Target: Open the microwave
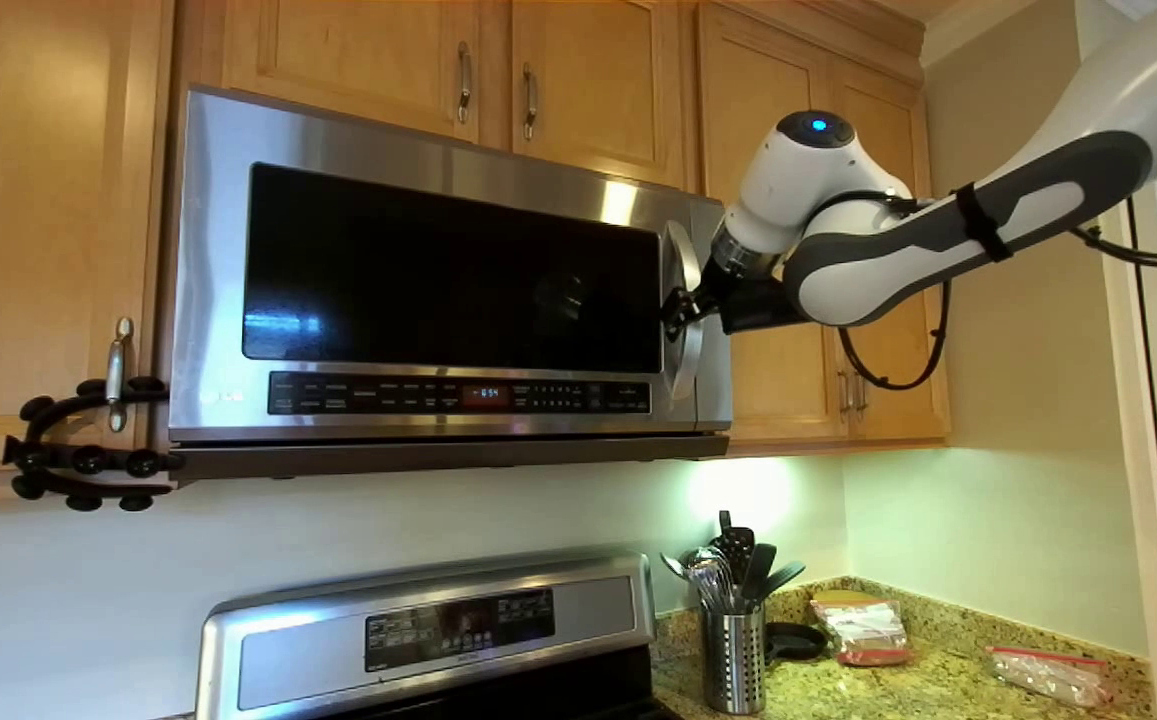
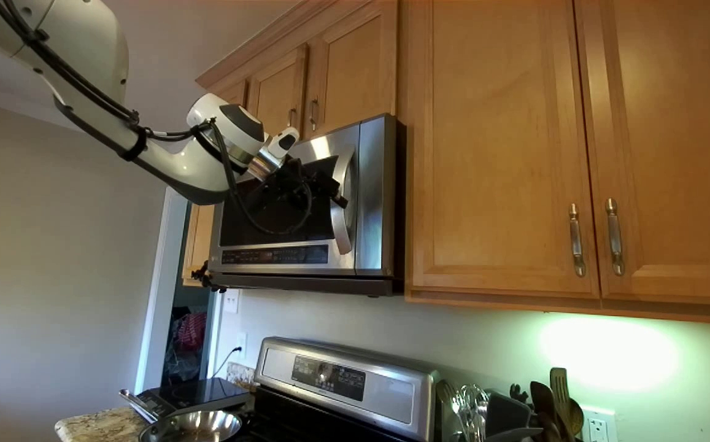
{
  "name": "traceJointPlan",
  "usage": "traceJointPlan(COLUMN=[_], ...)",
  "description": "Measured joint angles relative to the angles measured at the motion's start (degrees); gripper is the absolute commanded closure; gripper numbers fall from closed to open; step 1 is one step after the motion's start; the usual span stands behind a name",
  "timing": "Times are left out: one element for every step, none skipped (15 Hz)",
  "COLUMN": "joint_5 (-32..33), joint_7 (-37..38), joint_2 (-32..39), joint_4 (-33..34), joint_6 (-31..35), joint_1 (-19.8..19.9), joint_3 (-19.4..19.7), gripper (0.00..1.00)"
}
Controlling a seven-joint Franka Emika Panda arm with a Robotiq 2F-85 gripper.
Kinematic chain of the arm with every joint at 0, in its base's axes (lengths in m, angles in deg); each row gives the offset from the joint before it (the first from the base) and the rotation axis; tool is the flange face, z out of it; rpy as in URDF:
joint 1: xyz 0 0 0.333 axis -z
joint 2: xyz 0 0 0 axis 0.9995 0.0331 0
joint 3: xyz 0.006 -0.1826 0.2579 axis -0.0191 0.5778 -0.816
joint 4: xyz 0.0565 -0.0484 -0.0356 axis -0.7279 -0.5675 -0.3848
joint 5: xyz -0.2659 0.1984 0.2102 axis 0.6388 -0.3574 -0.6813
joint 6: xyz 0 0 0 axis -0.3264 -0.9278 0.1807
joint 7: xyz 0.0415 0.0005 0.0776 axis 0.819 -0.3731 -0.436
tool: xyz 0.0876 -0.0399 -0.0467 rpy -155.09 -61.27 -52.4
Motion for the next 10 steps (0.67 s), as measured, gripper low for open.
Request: traceJointPlan(joint_5=[0.0, 0.0, 0.0, 0.0, -0.1, -0.2, -0.3, -0.5, -0.7, -1.0], joint_7=[-0.4, -1.2, -1.8, -2.3, -2.8, -3.5, -4.1, -4.5, -4.9, -5.4], joint_2=[0.3, 0.6, 1.0, 1.4, 1.7, 2.1, 2.4, 2.9, 3.3, 3.6], joint_4=[0.1, 0.3, 0.6, 1.0, 1.4, 1.7, 2.2, 2.6, 3.0, 3.2], joint_6=[0.0, 0.0, 0.0, 0.0, 0.0, 0.0, 0.0, 0.1, 0.1, 0.1], joint_1=[0.0, -0.1, -0.3, -0.5, -0.7, -0.9, -1.1, -1.5, -1.9, -2.3], joint_3=[0.4, 0.9, 1.3, 1.7, 2.1, 2.5, 2.8, 3.0, 3.3, 3.4], gripper=[0.0, 0.0, 0.0, 0.15, 0.21, 0.33, 0.4, 0.47, 0.53, 0.61])
